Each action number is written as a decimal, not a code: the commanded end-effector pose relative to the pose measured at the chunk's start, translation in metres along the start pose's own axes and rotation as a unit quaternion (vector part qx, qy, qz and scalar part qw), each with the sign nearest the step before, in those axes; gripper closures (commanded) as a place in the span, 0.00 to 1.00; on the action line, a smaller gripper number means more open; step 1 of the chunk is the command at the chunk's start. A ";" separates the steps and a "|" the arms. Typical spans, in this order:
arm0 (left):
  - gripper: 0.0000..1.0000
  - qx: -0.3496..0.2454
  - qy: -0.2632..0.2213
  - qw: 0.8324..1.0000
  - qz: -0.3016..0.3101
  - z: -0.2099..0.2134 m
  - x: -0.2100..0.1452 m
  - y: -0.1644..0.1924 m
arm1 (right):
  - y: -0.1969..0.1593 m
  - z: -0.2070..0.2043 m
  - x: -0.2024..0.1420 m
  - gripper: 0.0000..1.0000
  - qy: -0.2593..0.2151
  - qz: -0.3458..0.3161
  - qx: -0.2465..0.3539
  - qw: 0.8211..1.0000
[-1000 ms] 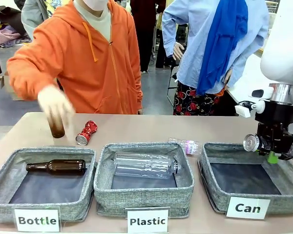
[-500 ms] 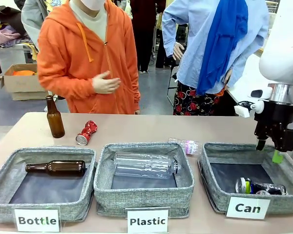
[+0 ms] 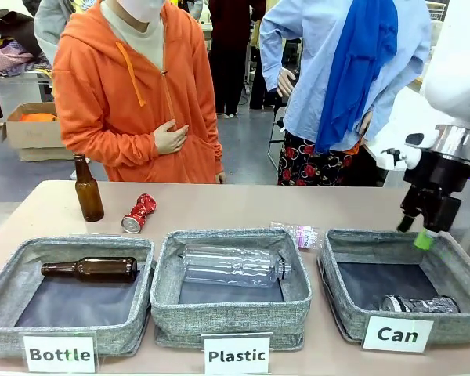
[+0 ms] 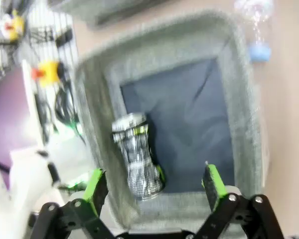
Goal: Sort the can waste into the basket.
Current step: Pick up the can waste from the table and place it in the right Fabric basket.
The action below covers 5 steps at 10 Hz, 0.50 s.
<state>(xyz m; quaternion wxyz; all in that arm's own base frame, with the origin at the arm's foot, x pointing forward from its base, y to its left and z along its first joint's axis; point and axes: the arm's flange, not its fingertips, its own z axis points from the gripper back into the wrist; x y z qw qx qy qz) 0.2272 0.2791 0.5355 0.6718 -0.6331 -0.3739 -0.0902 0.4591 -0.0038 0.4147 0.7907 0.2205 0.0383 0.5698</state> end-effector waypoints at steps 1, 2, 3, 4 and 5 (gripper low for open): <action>0.00 0.008 0.058 0.998 -0.007 -0.051 -0.013 0.009 | -0.015 0.014 0.002 0.00 -0.150 -0.036 -0.022 0.988; 0.00 0.011 0.095 0.995 0.002 -0.079 -0.022 0.018 | -0.022 0.021 0.002 0.00 -0.217 -0.059 -0.003 0.974; 0.00 0.013 0.123 0.992 0.003 -0.102 -0.033 0.026 | -0.029 0.023 0.000 0.00 -0.251 -0.065 0.060 0.964; 0.00 0.027 0.138 0.990 -0.023 -0.123 -0.046 0.037 | -0.033 0.020 0.002 0.00 -0.278 -0.061 0.149 0.947; 0.00 0.016 0.177 0.984 -0.022 -0.147 -0.060 0.047 | -0.039 0.020 0.000 0.00 -0.316 -0.078 0.212 0.921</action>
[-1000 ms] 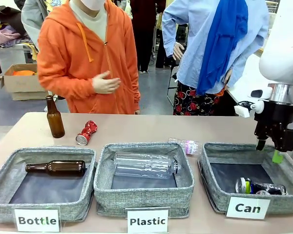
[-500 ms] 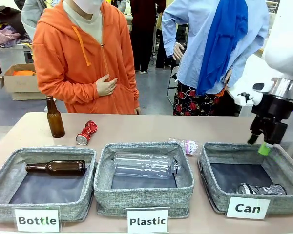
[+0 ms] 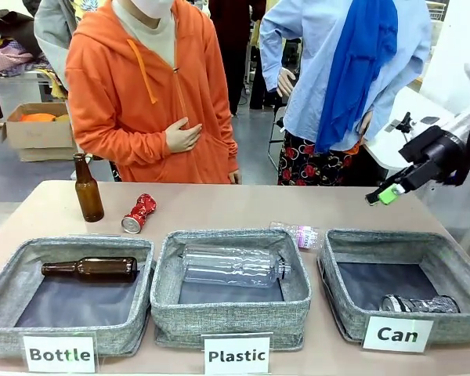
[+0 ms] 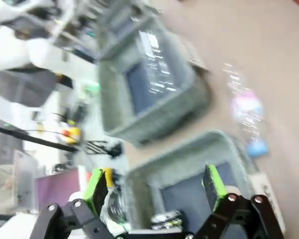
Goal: Sort the can waste into the basket.
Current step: Pick up the can waste from the table and place it in the right Fabric basket.
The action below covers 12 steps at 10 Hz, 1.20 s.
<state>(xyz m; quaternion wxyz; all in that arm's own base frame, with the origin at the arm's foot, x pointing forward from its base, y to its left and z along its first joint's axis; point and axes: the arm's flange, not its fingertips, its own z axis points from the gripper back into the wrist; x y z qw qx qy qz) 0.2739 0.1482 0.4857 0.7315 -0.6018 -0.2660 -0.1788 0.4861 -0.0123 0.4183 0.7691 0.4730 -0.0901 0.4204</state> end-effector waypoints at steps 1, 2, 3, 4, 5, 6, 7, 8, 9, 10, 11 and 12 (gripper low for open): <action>0.00 0.003 0.051 0.998 -0.022 -0.033 -0.014 0.010 | -0.015 0.012 0.002 0.00 -0.081 -0.044 0.116 0.989; 0.00 0.008 0.076 0.997 -0.022 -0.045 -0.019 0.018 | -0.020 0.018 -0.002 0.00 -0.129 -0.060 0.136 0.980; 0.00 0.019 0.086 0.996 -0.023 -0.055 -0.024 0.026 | -0.024 0.019 -0.009 0.00 -0.143 -0.075 0.150 0.975; 0.00 0.047 0.099 0.994 -0.020 -0.058 -0.025 0.037 | -0.028 0.018 -0.013 0.00 -0.147 -0.082 0.169 0.971; 0.00 0.005 0.075 0.997 -0.009 -0.055 -0.019 0.022 | -0.034 0.018 -0.014 0.00 -0.149 -0.072 0.178 0.970; 0.00 0.005 0.075 0.997 -0.009 -0.055 -0.019 0.022 | -0.026 0.011 -0.022 0.00 -0.128 -0.059 0.161 0.977; 0.00 0.005 0.075 0.997 -0.009 -0.055 -0.019 0.022 | -0.026 0.011 -0.022 0.00 -0.128 -0.059 0.161 0.977; 0.00 0.005 0.075 0.997 -0.009 -0.055 -0.019 0.022 | -0.026 0.011 -0.022 0.00 -0.128 -0.059 0.161 0.977; 0.00 0.005 0.075 0.997 -0.009 -0.055 -0.019 0.022 | -0.026 0.011 -0.022 0.00 -0.128 -0.059 0.161 0.977; 0.00 0.005 0.075 0.997 -0.009 -0.055 -0.019 0.022 | -0.026 0.011 -0.022 0.00 -0.128 -0.059 0.161 0.977; 0.00 0.005 0.075 0.997 -0.009 -0.055 -0.019 0.022 | -0.026 0.011 -0.022 0.00 -0.128 -0.059 0.161 0.977; 0.00 0.005 0.075 0.997 -0.009 -0.055 -0.019 0.022 | -0.026 0.011 -0.022 0.00 -0.128 -0.059 0.161 0.977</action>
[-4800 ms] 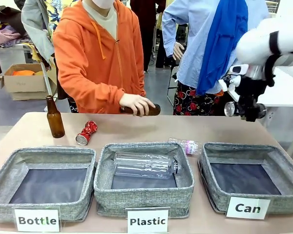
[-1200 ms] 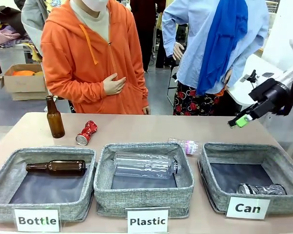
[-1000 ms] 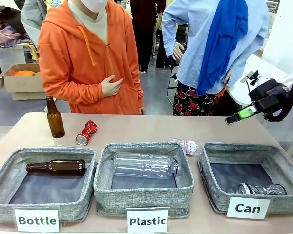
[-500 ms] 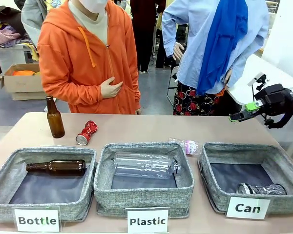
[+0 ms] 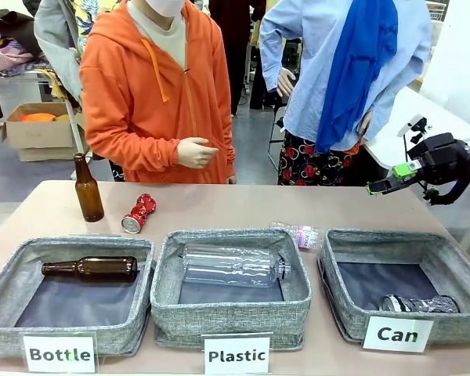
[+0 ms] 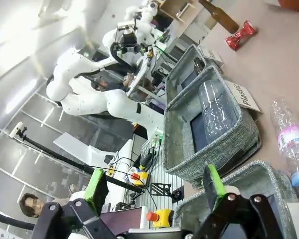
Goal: Sort the can waste into the basket.
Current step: Pick up the can waste from the table and place it in the right Fabric basket.
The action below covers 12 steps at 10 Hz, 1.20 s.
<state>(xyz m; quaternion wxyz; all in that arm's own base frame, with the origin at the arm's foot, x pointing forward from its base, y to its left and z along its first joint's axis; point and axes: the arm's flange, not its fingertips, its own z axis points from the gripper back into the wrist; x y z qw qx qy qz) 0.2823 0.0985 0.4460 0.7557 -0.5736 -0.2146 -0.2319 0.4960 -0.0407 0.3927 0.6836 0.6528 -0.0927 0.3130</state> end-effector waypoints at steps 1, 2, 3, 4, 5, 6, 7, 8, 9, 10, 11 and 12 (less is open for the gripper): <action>0.00 -0.007 -0.006 1.000 0.002 0.000 0.001 -0.004 | 0.004 -0.002 0.000 0.00 0.009 0.003 -0.008 1.000; 0.00 -0.007 -0.006 1.000 0.002 0.000 0.001 -0.004 | 0.004 -0.002 0.000 0.00 0.009 0.003 -0.008 1.000; 0.00 -0.007 -0.006 1.000 0.002 0.000 0.001 -0.004 | 0.004 -0.002 0.000 0.00 0.009 0.003 -0.008 1.000; 0.00 -0.007 -0.006 1.000 0.002 0.000 0.001 -0.004 | 0.004 -0.002 0.000 0.00 0.009 0.003 -0.008 1.000; 0.00 0.000 0.000 1.000 0.000 0.000 0.000 0.000 | 0.004 -0.002 0.000 0.00 0.009 0.003 -0.008 1.000; 0.00 0.029 0.064 0.997 -0.037 -0.004 0.007 -0.016 | 0.004 -0.002 0.000 0.00 0.009 0.003 -0.008 1.000; 0.00 0.072 0.077 0.994 -0.028 -0.009 0.022 -0.022 | 0.004 -0.002 0.000 0.00 0.009 0.003 -0.008 1.000; 0.00 0.088 0.114 0.989 -0.030 -0.018 0.039 -0.022 | 0.004 -0.002 0.000 0.00 0.009 0.003 -0.008 1.000; 0.00 0.109 0.150 0.982 -0.025 -0.034 0.057 -0.019 | 0.004 -0.002 0.000 0.00 0.009 0.003 -0.008 1.000; 0.00 0.149 0.184 0.971 -0.017 -0.058 0.073 -0.016 | 0.004 -0.002 0.000 0.00 0.009 0.003 -0.008 1.000; 0.00 0.181 0.219 0.958 -0.024 -0.079 0.085 -0.015 | 0.004 -0.002 0.000 0.00 0.009 0.003 -0.008 1.000; 0.00 0.215 0.248 0.944 -0.035 -0.102 0.098 -0.014 | 0.004 -0.002 0.000 0.00 0.009 0.003 -0.008 1.000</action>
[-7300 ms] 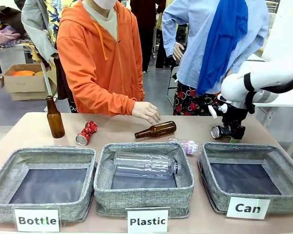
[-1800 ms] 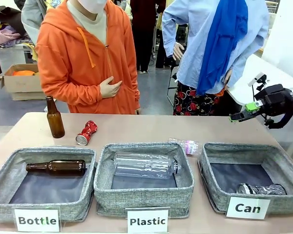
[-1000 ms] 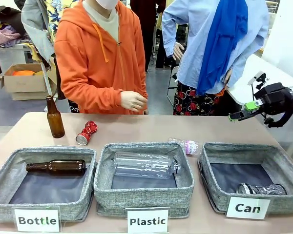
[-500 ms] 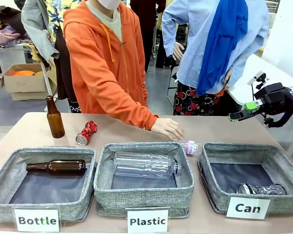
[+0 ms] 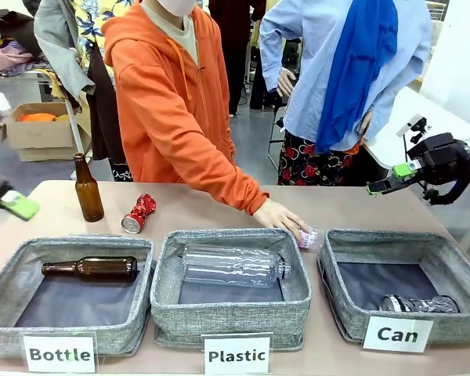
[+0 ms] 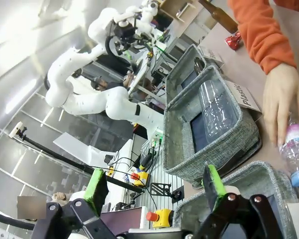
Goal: Sort the can waste into the basket.
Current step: Pick up the can waste from the table and place it in the right Fabric basket.
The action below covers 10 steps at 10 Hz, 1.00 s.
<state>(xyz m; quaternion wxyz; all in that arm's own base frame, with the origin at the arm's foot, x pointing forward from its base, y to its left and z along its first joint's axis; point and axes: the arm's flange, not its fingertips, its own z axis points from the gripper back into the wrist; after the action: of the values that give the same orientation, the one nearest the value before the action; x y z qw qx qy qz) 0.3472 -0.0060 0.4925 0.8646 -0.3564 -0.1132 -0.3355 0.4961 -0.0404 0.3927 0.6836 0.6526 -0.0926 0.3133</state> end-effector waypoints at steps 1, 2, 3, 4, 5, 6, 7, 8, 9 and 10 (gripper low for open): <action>0.00 0.062 0.060 0.996 -0.009 -0.022 0.032 -0.002 | 0.004 -0.002 0.000 0.00 0.008 0.003 -0.008 1.000; 0.00 0.096 0.069 0.993 -0.013 -0.038 0.052 -0.006 | 0.004 -0.002 0.000 0.00 0.008 0.003 -0.008 1.000; 0.00 0.136 0.079 0.988 -0.011 -0.056 0.076 -0.003 | 0.004 -0.002 0.000 0.00 0.008 0.003 -0.008 1.000; 0.00 0.182 0.058 0.981 0.018 -0.064 0.095 0.008 | 0.004 -0.002 0.000 0.00 0.008 0.003 -0.008 1.000; 0.00 0.224 -0.012 0.973 0.051 -0.059 0.107 0.020 | 0.004 -0.002 0.000 0.00 0.008 0.003 -0.008 1.000; 0.00 0.235 -0.061 0.967 0.082 -0.051 0.110 0.025 | 0.004 -0.002 0.000 0.00 0.008 0.003 -0.008 1.000; 0.00 0.150 -0.063 0.984 0.073 -0.043 0.108 0.017 | 0.004 -0.002 0.000 0.00 0.008 0.003 -0.008 1.000; 0.00 0.209 -0.018 0.977 0.040 -0.057 0.108 0.019 | 0.004 -0.002 0.000 0.00 0.008 0.003 -0.008 1.000; 0.00 0.202 -0.043 0.976 0.067 -0.049 0.110 0.027 | 0.004 -0.002 0.000 0.00 0.008 0.003 -0.008 1.000; 0.00 0.144 -0.038 0.988 0.050 -0.033 0.103 0.027 | 0.004 -0.002 0.000 0.00 0.008 0.003 -0.008 1.000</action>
<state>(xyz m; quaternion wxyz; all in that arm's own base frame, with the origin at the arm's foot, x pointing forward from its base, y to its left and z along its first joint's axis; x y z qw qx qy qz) 0.4438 -0.0784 0.4920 0.9294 -0.2095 -0.1845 -0.2412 0.4961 -0.0402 0.3928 0.6837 0.6525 -0.0925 0.3135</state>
